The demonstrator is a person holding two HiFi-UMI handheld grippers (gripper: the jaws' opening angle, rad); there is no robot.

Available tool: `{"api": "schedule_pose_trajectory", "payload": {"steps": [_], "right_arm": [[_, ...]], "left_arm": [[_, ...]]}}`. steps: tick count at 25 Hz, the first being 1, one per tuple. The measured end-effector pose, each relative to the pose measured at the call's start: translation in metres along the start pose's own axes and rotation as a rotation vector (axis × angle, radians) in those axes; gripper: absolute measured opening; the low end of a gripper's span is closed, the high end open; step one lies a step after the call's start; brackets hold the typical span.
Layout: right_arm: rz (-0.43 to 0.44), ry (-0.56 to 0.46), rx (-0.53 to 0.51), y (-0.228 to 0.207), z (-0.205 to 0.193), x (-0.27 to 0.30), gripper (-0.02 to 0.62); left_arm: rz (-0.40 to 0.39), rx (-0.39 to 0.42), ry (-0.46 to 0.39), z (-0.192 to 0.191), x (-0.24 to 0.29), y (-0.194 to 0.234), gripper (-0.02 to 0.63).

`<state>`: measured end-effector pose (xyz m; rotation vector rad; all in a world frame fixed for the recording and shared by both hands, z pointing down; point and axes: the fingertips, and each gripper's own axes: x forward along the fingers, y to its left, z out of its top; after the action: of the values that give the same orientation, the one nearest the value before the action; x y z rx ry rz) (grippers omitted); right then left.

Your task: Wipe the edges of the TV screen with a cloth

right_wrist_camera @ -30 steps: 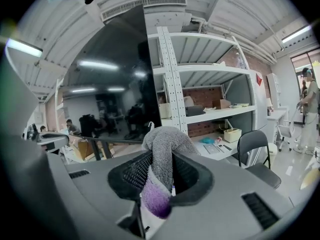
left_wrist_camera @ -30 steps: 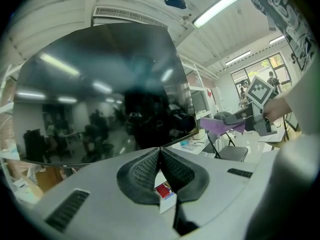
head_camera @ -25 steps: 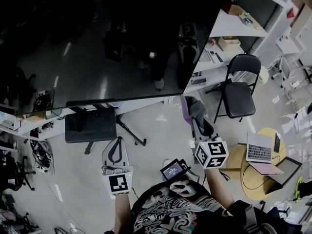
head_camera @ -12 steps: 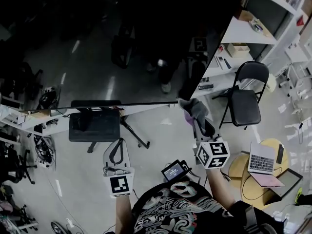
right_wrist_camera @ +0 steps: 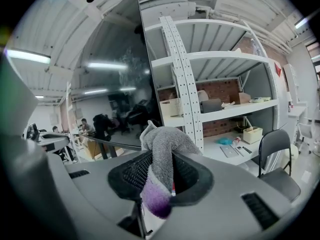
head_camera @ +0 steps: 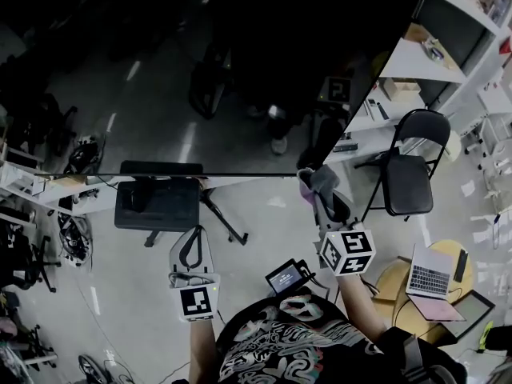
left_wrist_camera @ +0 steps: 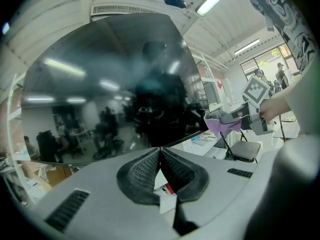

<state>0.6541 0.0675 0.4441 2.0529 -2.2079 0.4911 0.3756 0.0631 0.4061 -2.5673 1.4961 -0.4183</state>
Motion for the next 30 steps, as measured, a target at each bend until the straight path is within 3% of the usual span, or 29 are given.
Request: {"api": "schedule_pose_trajectory", "payload": {"steps": [6,13,23,30], "right_arm": [[0.024,0.008,-0.035,0.002,0.002,0.006,0.123],[0.056,0.014,-0.05,0.006,0.004,0.009,0.123],[0.089,0.017,-0.069,0.012,0.004,0.013,0.121],[0.113,0.022,-0.083,0.016,0.004,0.017,0.118]], "left_arm": [[0.017,-0.045,-0.057,0.006,0.011,-0.003,0.017],[0.005,-0.049,-0.06,0.01,0.019,-0.015,0.017],[0.031,-0.057,-0.061,0.011,0.011,-0.013,0.017],[0.075,-0.039,-0.011,0.0,0.0,-0.003,0.017]]}}
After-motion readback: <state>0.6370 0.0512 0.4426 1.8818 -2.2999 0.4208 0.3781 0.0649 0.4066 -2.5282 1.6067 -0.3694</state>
